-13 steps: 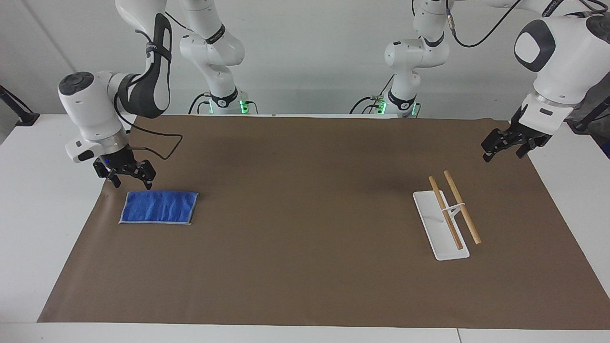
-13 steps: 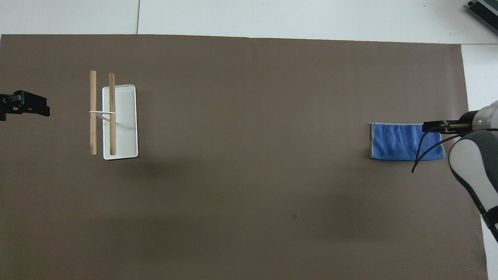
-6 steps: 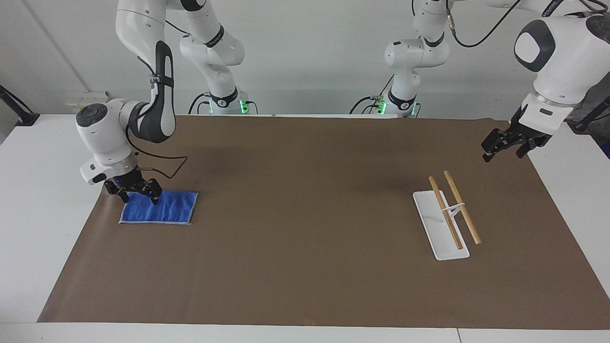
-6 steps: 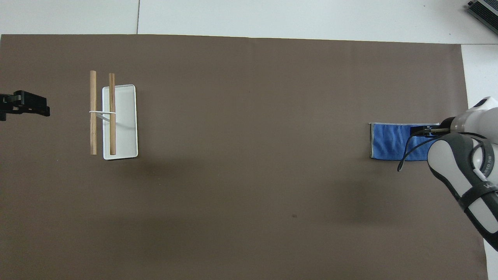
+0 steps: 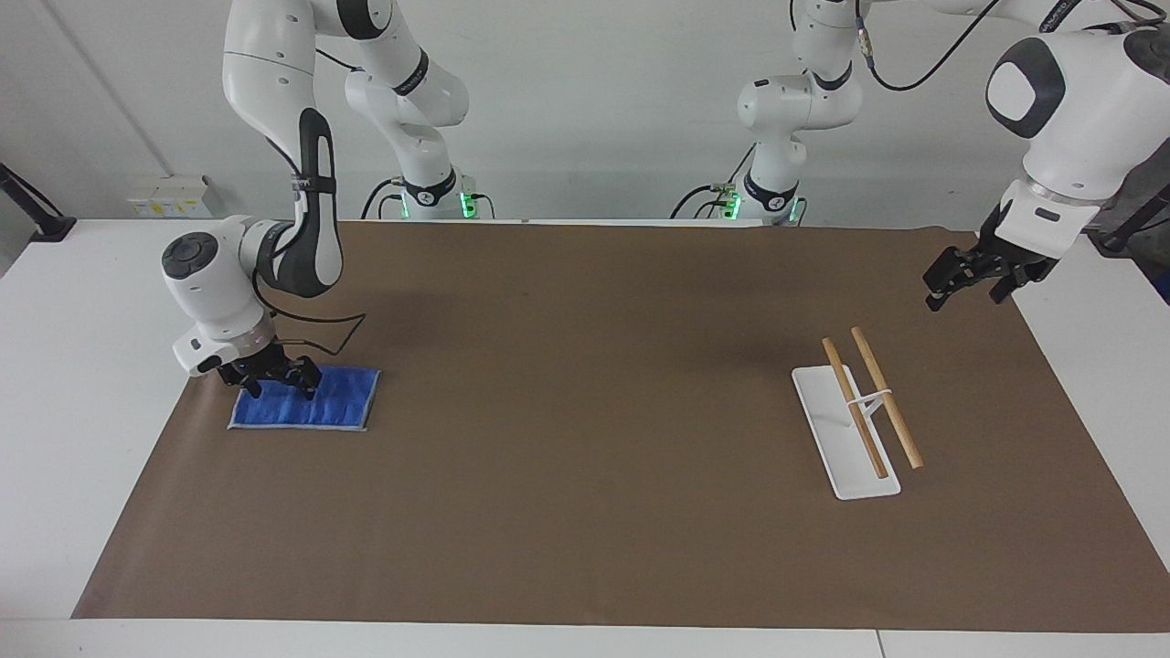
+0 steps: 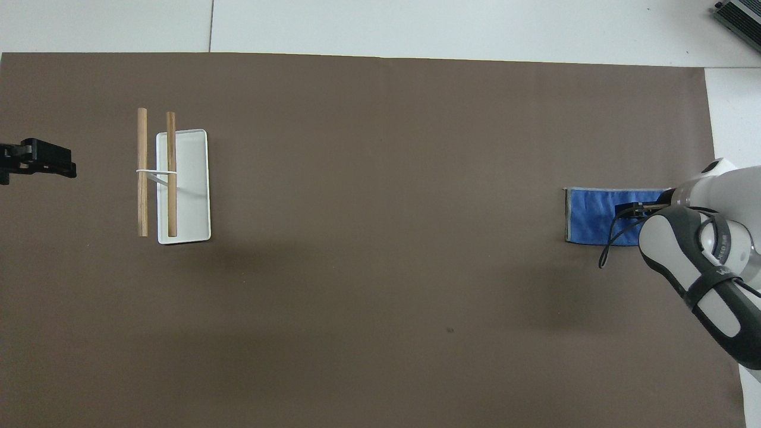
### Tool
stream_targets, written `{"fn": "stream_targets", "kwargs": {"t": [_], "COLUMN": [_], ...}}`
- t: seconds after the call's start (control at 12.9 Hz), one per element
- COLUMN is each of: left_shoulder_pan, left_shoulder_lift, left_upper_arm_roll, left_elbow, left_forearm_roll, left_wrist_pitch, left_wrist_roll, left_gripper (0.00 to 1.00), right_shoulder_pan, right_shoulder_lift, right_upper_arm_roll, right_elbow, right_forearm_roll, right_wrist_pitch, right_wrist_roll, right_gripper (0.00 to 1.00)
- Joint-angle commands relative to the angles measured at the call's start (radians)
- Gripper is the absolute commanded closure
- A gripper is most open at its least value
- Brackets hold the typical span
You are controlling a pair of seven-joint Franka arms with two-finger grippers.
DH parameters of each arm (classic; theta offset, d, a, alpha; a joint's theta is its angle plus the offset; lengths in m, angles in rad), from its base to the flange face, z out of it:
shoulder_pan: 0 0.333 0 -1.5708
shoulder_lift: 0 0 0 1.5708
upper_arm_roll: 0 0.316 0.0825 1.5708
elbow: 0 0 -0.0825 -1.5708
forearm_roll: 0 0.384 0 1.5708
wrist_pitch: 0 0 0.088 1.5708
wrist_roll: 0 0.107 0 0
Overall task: Right arm passes towel to left arm to hang
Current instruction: 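Lower the right gripper onto the blue towel and grasp it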
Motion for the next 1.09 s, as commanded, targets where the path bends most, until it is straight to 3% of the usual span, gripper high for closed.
{"fn": "stream_targets", "kwargs": {"t": [0.0, 0.39, 0.78, 0.86, 1.01], "left_shoulder_pan": [0.003, 0.003, 0.003, 0.003, 0.003], "left_shoulder_lift": [-0.031, -0.031, -0.031, -0.031, -0.031], "left_upper_arm_roll": [-0.001, -0.001, -0.001, -0.001, -0.001], "left_elbow": [-0.038, -0.038, -0.038, -0.038, -0.038], "left_forearm_roll": [0.008, 0.008, 0.010, 0.008, 0.008], "left_wrist_pitch": [0.017, 0.017, 0.017, 0.017, 0.017], "left_wrist_roll": [0.000, 0.000, 0.000, 0.000, 0.000], "left_gripper": [0.00, 0.00, 0.00, 0.00, 0.00], "right_shoulder_pan": [-0.012, -0.012, -0.009, -0.008, -0.005], "right_shoulder_lift": [0.000, 0.006, 0.001, -0.005, -0.015], "right_upper_arm_roll": [0.004, 0.006, 0.009, 0.011, 0.014], "right_elbow": [-0.009, -0.021, -0.020, -0.020, -0.018], "right_forearm_roll": [0.031, 0.032, 0.032, 0.032, 0.032], "right_wrist_pitch": [0.021, 0.038, 0.038, 0.035, 0.035], "right_wrist_roll": [-0.046, -0.046, -0.049, -0.046, -0.046], "right_gripper": [0.01, 0.21, 0.95, 1.00, 1.00]}}
